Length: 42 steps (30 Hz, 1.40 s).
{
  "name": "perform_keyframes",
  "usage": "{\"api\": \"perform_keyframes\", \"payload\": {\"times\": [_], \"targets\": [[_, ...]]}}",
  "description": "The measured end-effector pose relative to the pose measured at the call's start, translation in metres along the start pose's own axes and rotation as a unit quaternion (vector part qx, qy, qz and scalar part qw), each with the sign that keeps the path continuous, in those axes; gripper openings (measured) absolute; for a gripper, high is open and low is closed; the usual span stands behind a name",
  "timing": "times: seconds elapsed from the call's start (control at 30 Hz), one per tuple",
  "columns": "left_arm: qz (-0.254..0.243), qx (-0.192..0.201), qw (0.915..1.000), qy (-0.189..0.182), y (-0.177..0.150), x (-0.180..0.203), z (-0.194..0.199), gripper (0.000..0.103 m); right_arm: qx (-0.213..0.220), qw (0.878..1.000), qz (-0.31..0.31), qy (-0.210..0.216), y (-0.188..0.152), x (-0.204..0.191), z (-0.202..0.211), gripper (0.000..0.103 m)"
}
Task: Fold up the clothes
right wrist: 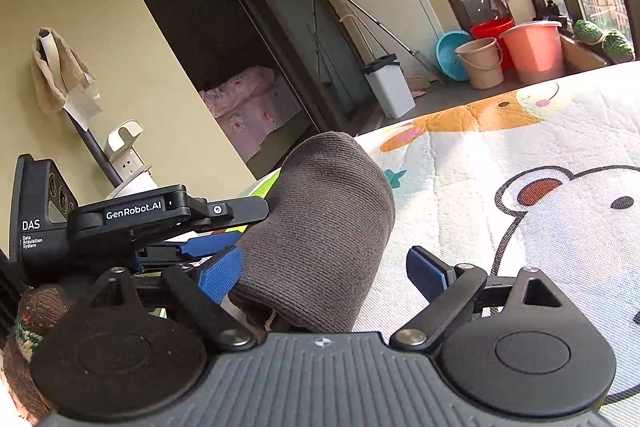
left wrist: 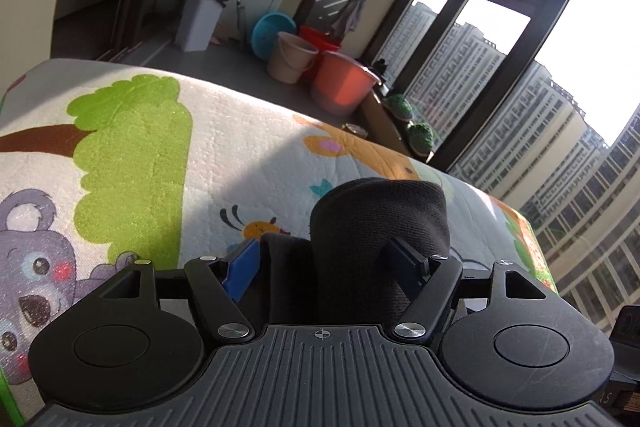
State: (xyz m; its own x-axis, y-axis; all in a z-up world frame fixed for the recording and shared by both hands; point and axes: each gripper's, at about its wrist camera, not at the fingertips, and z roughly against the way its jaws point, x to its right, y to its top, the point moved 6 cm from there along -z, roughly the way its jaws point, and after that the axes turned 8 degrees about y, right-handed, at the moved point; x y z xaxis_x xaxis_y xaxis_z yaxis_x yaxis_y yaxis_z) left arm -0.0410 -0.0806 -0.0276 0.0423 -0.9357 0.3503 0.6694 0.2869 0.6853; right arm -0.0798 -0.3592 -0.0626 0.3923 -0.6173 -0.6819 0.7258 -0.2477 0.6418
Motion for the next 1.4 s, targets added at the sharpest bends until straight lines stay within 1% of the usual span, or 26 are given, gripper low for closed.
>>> {"api": "perform_keyframes", "payload": {"times": [0.07,0.1,0.13,0.17,0.2,0.23,0.3,0.37,0.4,0.47,0.57,0.67,0.77,0.8,0.87,0.9,0.97,1.03,1.1,1.17,1.2,1.23,1.27,1.3,1.33,1.4], "targets": [[0.006,-0.003,1.0,0.003,0.0,-0.006,0.0,0.079,-0.012,0.999,-0.041,0.025,-0.008,0.003,-0.011,0.095],[0.01,-0.004,0.9999,0.004,-0.001,-0.009,0.001,0.08,-0.014,0.998,-0.054,0.028,-0.013,0.002,-0.012,0.096],[0.015,-0.006,0.9999,0.004,-0.001,-0.012,0.0,0.081,-0.02,0.998,-0.058,0.023,-0.015,0.004,-0.014,0.093],[0.018,-0.008,0.9998,0.005,-0.002,-0.014,0.0,0.081,-0.027,0.998,-0.061,0.017,-0.017,0.006,-0.016,0.087],[0.02,-0.009,0.9997,0.009,-0.002,-0.016,-0.001,0.08,-0.034,0.997,-0.063,0.012,-0.019,0.008,-0.018,0.071],[0.023,-0.01,0.9996,0.012,-0.002,-0.018,-0.002,0.079,-0.04,0.997,-0.066,0.006,-0.021,0.01,-0.02,0.058],[0.034,-0.013,0.9992,0.014,-0.003,-0.023,-0.002,0.079,-0.039,0.997,-0.061,-0.001,-0.017,0.012,-0.013,0.049],[0.047,-0.014,0.9987,0.014,-0.004,-0.027,-0.002,0.081,-0.033,0.998,-0.047,-0.018,-0.01,0.013,-0.003,0.048],[0.053,-0.014,0.9985,0.011,-0.004,-0.028,-0.002,0.084,-0.032,0.999,-0.023,-0.034,-0.007,0.011,0.002,0.048],[0.058,-0.014,0.9982,-0.008,-0.003,-0.024,-0.001,0.086,-0.032,0.997,0.028,-0.068,0.0,0.007,0.011,0.049],[0.054,-0.014,0.9975,-0.043,0.0,-0.01,-0.001,0.091,-0.04,0.986,0.123,-0.108,0.008,-0.011,0.019,0.05],[0.031,-0.012,0.9966,-0.075,0.001,0.014,-0.004,0.093,-0.057,0.978,0.163,-0.119,0.008,-0.024,0.01,0.055],[0.006,-0.013,0.9964,-0.083,0.002,0.039,-0.013,0.094,-0.063,0.969,0.2,-0.129,0.003,-0.035,-0.004,0.063],[0.004,-0.013,0.997,-0.077,0.002,0.042,-0.017,0.094,-0.064,0.966,0.208,-0.136,0.001,-0.036,-0.008,0.066],[-0.002,-0.015,0.9979,-0.063,0.001,0.047,-0.025,0.093,-0.067,0.963,0.218,-0.146,-0.002,-0.036,-0.015,0.068],[-0.002,-0.015,0.9982,-0.058,0.0,0.046,-0.027,0.091,-0.066,0.964,0.214,-0.142,-0.002,-0.033,-0.014,0.069],[-0.004,-0.016,0.9986,-0.049,-0.003,0.043,-0.03,0.09,-0.065,0.97,0.199,-0.128,-0.001,-0.028,-0.01,0.071],[-0.006,-0.016,0.999,-0.041,-0.005,0.04,-0.032,0.088,-0.061,0.976,0.179,-0.11,0.002,-0.023,-0.002,0.076],[-0.008,-0.017,0.9993,-0.032,-0.008,0.038,-0.035,0.088,-0.042,0.98,0.17,-0.094,0.009,-0.022,0.013,0.076],[-0.01,-0.017,0.9995,-0.023,-0.01,0.035,-0.038,0.088,-0.01,0.983,0.165,-0.086,0.017,-0.023,0.029,0.073],[-0.011,-0.017,0.9996,-0.018,-0.011,0.034,-0.039,0.089,0.009,0.983,0.16,-0.087,0.022,-0.024,0.037,0.059],[-0.011,-0.018,0.9997,-0.014,-0.012,0.032,-0.04,0.09,0.027,0.984,0.155,-0.087,0.027,-0.025,0.044,0.048],[-0.007,-0.018,0.9997,-0.013,-0.012,0.03,-0.041,0.09,0.039,0.984,0.145,-0.093,0.032,-0.023,0.048,0.046],[0.0,-0.02,0.9997,-0.014,-0.011,0.028,-0.041,0.091,0.039,0.985,0.139,-0.096,0.034,-0.021,0.048,0.042],[0.006,-0.022,0.9996,-0.015,-0.011,0.026,-0.041,0.091,0.028,0.986,0.133,-0.098,0.033,-0.018,0.041,0.037],[0.016,-0.025,0.9995,-0.01,-0.01,0.022,-0.04,0.089,0.007,0.986,0.136,-0.101,0.024,-0.014,0.027,0.035]]}}
